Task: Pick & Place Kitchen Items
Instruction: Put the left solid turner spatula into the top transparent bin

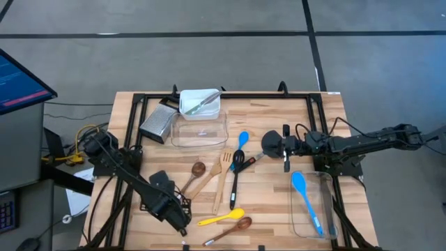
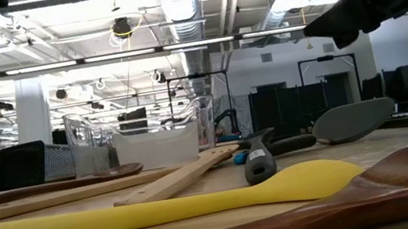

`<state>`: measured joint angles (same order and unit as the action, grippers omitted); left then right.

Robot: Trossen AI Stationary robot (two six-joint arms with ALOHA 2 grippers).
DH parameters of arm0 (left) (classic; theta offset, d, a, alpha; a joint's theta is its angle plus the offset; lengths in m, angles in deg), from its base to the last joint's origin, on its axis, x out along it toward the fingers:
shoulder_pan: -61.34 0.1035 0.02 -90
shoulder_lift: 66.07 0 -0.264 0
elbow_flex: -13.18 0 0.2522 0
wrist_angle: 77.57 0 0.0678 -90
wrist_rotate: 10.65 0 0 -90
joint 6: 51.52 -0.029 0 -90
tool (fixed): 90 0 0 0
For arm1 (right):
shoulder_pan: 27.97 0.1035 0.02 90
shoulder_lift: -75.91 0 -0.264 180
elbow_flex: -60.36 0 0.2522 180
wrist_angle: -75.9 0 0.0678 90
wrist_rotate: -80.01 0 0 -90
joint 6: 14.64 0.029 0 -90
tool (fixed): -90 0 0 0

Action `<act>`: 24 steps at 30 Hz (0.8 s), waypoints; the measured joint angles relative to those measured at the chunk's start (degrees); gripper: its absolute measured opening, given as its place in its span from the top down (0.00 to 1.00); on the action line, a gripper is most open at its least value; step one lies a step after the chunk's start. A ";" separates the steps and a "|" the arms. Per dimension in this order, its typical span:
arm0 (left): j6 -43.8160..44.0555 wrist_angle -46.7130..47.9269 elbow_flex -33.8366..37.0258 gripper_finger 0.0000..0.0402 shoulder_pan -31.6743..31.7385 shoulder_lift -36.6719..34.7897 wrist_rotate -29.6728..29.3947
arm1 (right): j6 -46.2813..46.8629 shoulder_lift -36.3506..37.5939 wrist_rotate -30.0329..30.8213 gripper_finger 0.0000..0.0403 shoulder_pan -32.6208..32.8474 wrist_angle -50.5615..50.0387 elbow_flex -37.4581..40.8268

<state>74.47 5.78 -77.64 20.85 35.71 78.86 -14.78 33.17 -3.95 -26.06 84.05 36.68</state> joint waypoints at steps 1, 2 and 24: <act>0.08 0.02 0.00 0.92 0.00 0.28 0.00 | -0.03 0.00 0.00 1.00 -0.03 -0.16 0.00; 0.22 0.06 0.00 0.90 0.00 0.71 -0.07 | -0.25 0.00 0.00 1.00 -0.07 -0.18 0.00; 2.40 -7.08 0.00 0.48 0.02 11.80 0.87 | -0.27 0.00 -0.07 1.00 -0.07 -1.75 0.02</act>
<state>76.88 -1.31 -77.64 20.87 47.51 79.73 -15.04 33.17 -4.01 -26.12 82.30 36.71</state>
